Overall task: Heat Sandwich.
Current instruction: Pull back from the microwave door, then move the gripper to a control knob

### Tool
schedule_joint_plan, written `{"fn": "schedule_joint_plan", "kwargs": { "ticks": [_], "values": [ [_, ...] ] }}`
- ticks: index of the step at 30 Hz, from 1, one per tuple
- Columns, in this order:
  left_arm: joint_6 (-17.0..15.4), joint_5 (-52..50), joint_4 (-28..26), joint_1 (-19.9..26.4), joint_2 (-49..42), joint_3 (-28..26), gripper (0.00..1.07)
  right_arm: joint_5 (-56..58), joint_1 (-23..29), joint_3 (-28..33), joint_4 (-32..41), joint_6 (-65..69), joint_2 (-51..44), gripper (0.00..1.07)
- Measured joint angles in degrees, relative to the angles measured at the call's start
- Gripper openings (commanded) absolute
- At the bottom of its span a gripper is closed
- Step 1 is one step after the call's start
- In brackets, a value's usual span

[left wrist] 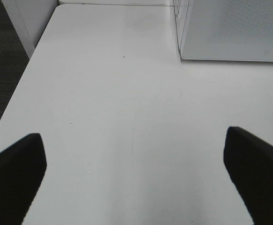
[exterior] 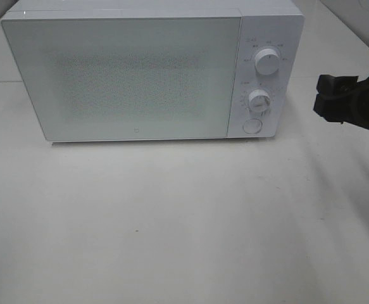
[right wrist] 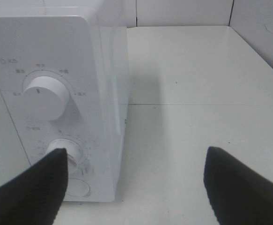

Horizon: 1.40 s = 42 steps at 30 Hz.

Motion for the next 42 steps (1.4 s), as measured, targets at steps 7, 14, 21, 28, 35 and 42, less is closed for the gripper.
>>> {"fn": "schedule_joint_plan", "kwargs": {
  "ticks": [7,14,21,28,35,42],
  "values": [
    [0.00,0.00,0.00,0.00,0.00,0.00,0.98,-6.53,7.91,0.17,7.56,-2.41,3.95,0.76],
    [0.00,0.00,0.00,0.00,0.00,0.00,0.98,-13.87,16.73,0.11,17.42,-4.07,8.94,0.76],
    [0.00,0.00,0.00,0.00,0.00,0.00,0.98,-18.85,22.98,0.06,23.95,-4.24,12.95,0.76],
    [0.00,0.00,0.00,0.00,0.00,0.00,0.98,-19.71,25.50,-0.06,26.59,-4.24,15.93,0.76],
    [0.00,0.00,0.00,0.00,0.00,0.00,0.98,-21.72,25.50,-0.80,26.99,-4.24,17.48,0.76],
    [0.00,0.00,0.00,0.00,0.00,0.00,0.98,-21.83,23.43,-4.70,25.67,-4.24,22.06,0.76]
  ]
}}
